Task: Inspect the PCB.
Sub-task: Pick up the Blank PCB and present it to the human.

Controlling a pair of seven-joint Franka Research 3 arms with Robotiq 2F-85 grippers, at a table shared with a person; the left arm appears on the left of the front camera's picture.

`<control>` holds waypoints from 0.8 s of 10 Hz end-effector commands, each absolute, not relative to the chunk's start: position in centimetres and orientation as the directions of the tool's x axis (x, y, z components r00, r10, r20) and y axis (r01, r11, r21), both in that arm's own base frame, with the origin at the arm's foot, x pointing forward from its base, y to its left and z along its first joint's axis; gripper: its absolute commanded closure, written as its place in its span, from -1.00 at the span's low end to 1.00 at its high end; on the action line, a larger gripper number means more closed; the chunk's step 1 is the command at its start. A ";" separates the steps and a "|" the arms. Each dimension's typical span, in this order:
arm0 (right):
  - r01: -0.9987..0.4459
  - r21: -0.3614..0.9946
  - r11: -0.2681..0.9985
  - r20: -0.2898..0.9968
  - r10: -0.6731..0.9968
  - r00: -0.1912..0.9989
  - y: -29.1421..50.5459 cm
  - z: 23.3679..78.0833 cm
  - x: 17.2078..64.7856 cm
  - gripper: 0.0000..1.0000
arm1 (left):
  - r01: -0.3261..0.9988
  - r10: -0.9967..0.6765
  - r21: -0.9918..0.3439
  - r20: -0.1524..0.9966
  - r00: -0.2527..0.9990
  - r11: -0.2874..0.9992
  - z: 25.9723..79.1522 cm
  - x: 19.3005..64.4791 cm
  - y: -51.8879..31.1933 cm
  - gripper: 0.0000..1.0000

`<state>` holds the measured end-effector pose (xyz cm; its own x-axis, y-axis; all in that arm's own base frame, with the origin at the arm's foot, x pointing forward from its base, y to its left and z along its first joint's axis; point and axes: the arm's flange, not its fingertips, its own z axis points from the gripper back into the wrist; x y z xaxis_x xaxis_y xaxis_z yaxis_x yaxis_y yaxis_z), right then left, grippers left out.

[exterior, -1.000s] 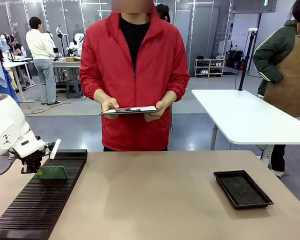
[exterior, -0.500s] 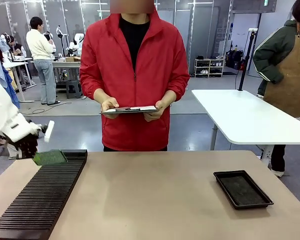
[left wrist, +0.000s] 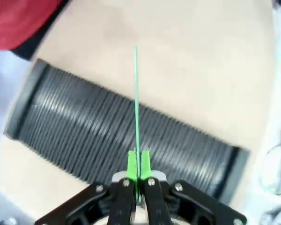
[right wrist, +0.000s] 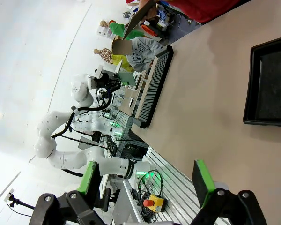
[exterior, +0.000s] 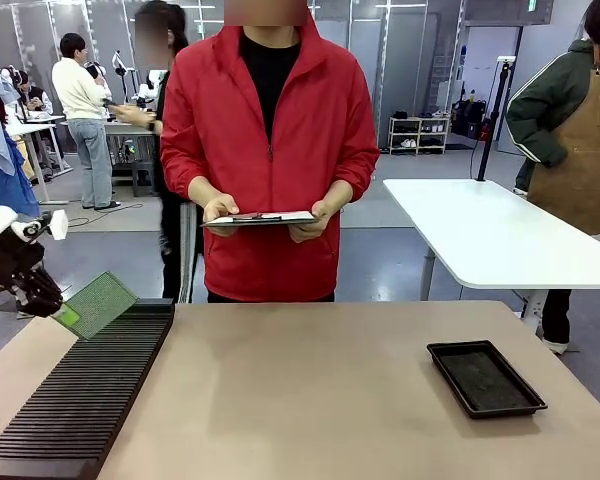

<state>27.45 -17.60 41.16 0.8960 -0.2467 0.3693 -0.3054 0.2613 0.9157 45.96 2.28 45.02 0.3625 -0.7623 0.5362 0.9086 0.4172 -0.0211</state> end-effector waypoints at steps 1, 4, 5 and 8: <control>-0.320 0.913 0.253 0.381 -0.251 0.890 -17.6 41.3 27.5 -1.00 | 0.865 -0.590 -0.166 0.670 0.451 0.473 42.5 47.7 3.2 1.00; -0.320 0.913 0.253 0.381 -0.251 0.890 -17.6 41.3 27.5 -1.00 | 0.814 -0.550 -0.170 0.659 0.513 0.555 40.9 47.7 2.7 1.00; -0.320 0.913 0.253 0.381 -0.251 0.890 -17.6 41.3 27.5 -1.00 | 0.844 -0.572 -0.217 0.651 0.499 0.491 40.6 46.9 2.7 1.00; -0.320 0.913 0.253 0.381 -0.251 0.890 -17.6 41.3 27.5 -1.00 | 0.831 -0.561 -0.218 0.648 0.515 0.511 40.1 47.2 2.6 0.94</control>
<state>27.44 -17.60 41.16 0.8960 -0.2467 0.3692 -0.3054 0.2612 0.9157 47.13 2.48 40.23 0.5128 -0.5647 0.6467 0.8330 0.5094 -0.2157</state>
